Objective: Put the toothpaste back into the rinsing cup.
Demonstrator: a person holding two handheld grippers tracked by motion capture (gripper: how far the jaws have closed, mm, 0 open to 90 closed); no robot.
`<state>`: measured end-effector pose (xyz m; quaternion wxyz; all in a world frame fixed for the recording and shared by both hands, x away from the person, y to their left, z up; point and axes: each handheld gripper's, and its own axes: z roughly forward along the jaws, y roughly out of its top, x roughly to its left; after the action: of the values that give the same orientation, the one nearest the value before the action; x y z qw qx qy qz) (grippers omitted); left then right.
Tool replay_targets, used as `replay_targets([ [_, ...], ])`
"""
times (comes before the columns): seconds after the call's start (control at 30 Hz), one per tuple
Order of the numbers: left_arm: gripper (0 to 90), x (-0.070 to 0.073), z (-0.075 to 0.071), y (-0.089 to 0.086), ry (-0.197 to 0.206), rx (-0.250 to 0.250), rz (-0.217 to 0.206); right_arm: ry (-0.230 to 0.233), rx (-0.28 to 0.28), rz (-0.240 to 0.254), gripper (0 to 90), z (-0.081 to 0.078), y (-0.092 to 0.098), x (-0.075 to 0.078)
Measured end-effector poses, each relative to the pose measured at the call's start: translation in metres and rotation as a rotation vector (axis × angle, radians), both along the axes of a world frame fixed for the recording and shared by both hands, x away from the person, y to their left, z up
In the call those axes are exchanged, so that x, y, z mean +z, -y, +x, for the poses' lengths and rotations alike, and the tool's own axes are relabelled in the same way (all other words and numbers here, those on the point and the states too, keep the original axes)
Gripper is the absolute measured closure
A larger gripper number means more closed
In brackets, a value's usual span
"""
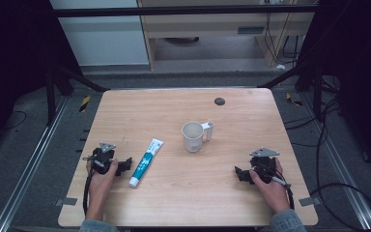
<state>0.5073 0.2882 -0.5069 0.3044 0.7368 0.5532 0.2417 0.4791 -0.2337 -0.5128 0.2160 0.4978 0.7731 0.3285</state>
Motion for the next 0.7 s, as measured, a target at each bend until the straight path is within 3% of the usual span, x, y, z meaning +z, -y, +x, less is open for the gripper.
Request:
replay_targets([
  [0.1, 3.0, 0.004, -0.003, 0.002, 0.018, -0.011, -0.005, 0.004, 0.004, -0.006, 0.5, 0.000, 0.000, 0.000],
  [0.23, 2.8, 0.011, -0.009, 0.006, 0.050, -0.024, 0.019, 0.004, 0.005, -0.006, 0.5, 0.000, 0.000, 0.000],
  [0.7, 3.6, 0.032, -0.020, 0.012, 0.066, -0.045, -0.006, 0.000, 0.001, -0.001, 0.5, 0.000, 0.000, 0.000],
])
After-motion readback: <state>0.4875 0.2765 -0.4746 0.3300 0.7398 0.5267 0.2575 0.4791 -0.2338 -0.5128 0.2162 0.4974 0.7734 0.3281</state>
